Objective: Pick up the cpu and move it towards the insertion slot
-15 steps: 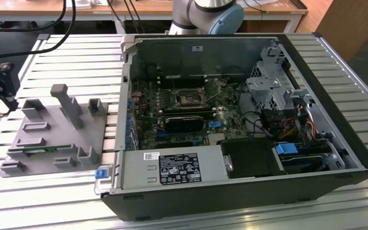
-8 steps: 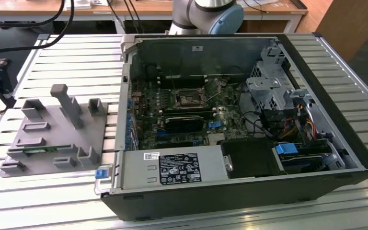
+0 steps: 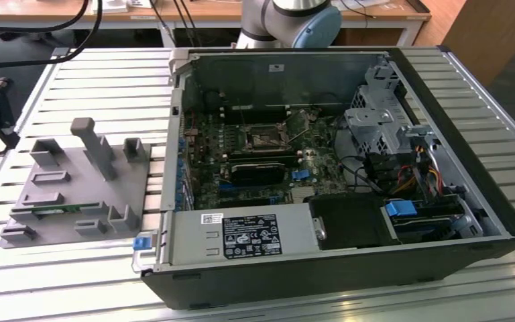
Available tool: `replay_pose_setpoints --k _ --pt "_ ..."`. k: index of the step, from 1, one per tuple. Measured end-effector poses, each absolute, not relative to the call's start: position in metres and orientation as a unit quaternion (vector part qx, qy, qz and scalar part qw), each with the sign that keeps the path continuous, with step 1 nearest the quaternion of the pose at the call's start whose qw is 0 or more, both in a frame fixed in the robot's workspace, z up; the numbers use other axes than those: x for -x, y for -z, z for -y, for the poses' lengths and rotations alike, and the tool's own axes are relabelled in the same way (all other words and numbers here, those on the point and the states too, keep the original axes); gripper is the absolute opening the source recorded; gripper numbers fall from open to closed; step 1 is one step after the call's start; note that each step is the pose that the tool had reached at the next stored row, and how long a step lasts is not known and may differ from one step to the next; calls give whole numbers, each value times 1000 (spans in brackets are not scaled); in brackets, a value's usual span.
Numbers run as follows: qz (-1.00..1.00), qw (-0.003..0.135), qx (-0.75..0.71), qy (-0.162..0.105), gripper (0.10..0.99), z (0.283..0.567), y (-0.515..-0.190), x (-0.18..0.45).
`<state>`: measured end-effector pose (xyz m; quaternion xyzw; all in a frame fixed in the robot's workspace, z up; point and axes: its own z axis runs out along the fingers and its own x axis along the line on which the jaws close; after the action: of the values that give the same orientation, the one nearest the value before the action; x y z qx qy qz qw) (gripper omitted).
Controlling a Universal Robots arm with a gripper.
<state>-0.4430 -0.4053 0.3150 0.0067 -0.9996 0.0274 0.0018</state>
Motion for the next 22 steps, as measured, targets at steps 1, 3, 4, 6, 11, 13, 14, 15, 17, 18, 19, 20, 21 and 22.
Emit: replay_pose_setpoints --k 1,3,4,6,11,13,14,15,17,18,19,20,21,22 --pt "1000 2 -7 -27 545 405 -316 443" --pt "1000 2 -7 -27 545 405 -317 443" --pt "1000 2 -7 -27 545 405 -318 443" --pt "1000 2 -7 -27 545 405 -319 443" --pt "1000 2 -7 -27 545 405 -321 443" --pt "1000 2 -7 -27 545 405 -323 443" --pt "1000 2 -7 -27 545 405 -323 443" --pt "1000 2 -7 -27 545 405 -324 443" --pt "1000 2 -7 -27 545 405 -325 443" --pt "1000 2 -7 -27 545 405 -326 443" --pt "1000 2 -7 -27 545 405 -326 443" --pt "1000 2 -7 -27 545 405 -327 443" --pt "1000 2 -7 -27 545 405 -328 443" --pt "1000 2 -7 -27 545 405 -328 443"
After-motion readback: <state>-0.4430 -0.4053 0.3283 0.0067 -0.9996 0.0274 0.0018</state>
